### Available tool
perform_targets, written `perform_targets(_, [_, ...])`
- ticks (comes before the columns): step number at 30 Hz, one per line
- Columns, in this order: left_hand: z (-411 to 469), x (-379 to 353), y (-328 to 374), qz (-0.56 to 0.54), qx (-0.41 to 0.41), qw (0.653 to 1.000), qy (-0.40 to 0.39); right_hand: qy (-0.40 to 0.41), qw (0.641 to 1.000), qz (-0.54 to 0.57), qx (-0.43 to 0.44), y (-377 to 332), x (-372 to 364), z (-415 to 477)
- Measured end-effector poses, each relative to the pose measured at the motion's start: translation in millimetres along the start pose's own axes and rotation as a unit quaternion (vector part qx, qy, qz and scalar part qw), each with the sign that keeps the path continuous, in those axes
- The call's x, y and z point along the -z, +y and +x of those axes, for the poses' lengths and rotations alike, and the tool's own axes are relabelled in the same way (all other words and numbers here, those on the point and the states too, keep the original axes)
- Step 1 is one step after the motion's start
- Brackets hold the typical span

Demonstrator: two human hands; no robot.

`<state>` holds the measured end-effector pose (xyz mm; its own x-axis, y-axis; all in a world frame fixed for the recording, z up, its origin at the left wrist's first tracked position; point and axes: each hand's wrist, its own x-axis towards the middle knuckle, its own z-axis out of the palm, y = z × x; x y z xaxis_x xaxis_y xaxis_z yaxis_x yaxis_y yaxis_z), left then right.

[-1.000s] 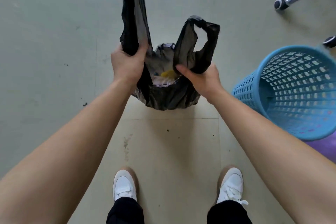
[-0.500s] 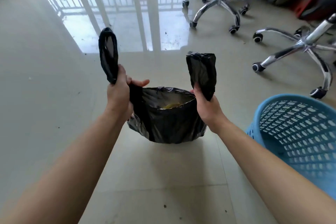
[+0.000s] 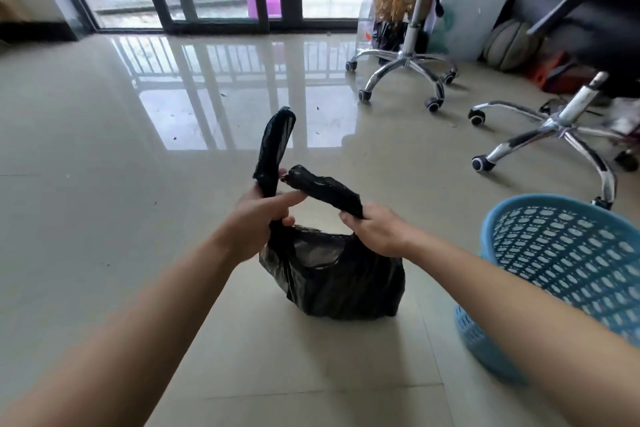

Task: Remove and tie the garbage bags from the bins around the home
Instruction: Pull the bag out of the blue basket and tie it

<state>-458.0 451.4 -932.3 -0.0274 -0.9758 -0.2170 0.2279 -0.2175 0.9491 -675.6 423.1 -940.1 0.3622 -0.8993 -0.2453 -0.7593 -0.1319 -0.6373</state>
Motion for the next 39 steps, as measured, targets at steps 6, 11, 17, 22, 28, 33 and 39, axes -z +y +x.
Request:
perform_targets(6, [0,-9,12,-0.013,0.013,0.999,0.049,-0.062,0.993,-0.074,0.067,-9,-2,-9])
perform_targets(11, [3,6,19,-0.12,0.03,0.984,0.132,0.014,0.988,-0.056,0.144,4,3,-21])
perform_targets(17, [-13,24,13,-0.031,0.116,0.99,-0.074,0.041,0.99,-0.019,0.133,9,3,-21])
perform_targets(22, [-22,22,5,0.004,0.133,0.98,-0.15,0.04,0.99,0.036,0.132,-3,0,-16])
perform_targets(28, [-28,-3,5,0.077,0.113,0.977,-0.161,-0.021,0.979,-0.103,0.172,-9,-11,-19])
perform_targets(33, [-27,-13,6,0.049,0.105,0.986,-0.117,-0.083,0.986,-0.067,0.131,-5,-5,-11])
perform_targets(39, [-30,-12,11,0.051,0.119,0.981,-0.146,-0.019,0.964,0.246,0.101,-25,23,-8])
